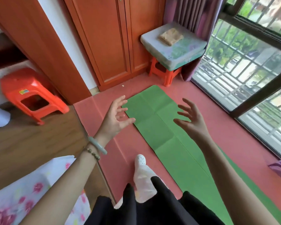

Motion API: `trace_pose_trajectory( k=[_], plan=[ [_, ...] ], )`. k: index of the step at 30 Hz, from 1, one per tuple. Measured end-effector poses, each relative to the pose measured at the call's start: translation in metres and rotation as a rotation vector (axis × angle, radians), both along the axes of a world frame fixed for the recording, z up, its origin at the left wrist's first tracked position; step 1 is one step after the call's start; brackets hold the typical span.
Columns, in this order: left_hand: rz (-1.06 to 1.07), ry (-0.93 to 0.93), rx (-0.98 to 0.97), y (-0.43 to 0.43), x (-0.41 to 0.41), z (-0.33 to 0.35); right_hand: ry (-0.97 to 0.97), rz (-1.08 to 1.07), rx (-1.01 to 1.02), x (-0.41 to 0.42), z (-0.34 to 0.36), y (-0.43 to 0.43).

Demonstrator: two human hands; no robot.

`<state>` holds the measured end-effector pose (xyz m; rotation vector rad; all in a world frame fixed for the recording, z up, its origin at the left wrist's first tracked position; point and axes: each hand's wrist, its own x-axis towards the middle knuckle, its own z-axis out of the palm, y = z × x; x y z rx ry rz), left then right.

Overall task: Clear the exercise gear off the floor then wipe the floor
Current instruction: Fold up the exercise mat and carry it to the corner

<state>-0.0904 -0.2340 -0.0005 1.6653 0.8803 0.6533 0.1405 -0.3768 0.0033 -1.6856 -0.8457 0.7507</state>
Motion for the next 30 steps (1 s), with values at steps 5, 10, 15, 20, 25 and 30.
trace_pose_trajectory(
  k=[5,10,15,20,25,30],
  plan=[
    [-0.03,0.026,0.024,0.068,0.028,-0.006,0.026,-0.043,0.015,0.023,-0.013,0.063],
    [-0.118,0.085,0.042,0.132,0.068,0.003,0.048,-0.077,0.032,0.05,-0.015,0.122],
    [-0.171,0.097,0.052,0.178,0.102,0.009,0.048,-0.116,0.033,0.074,-0.014,0.162],
    [-0.196,0.125,0.04,0.212,0.119,0.003,0.057,-0.17,0.022,0.089,-0.017,0.181],
    [-0.224,0.163,0.025,0.247,0.128,-0.005,0.064,-0.223,0.01,0.093,-0.028,0.198],
    [-0.293,0.219,-0.02,0.287,0.135,-0.029,0.078,-0.308,-0.017,0.091,-0.054,0.222]
  ],
)
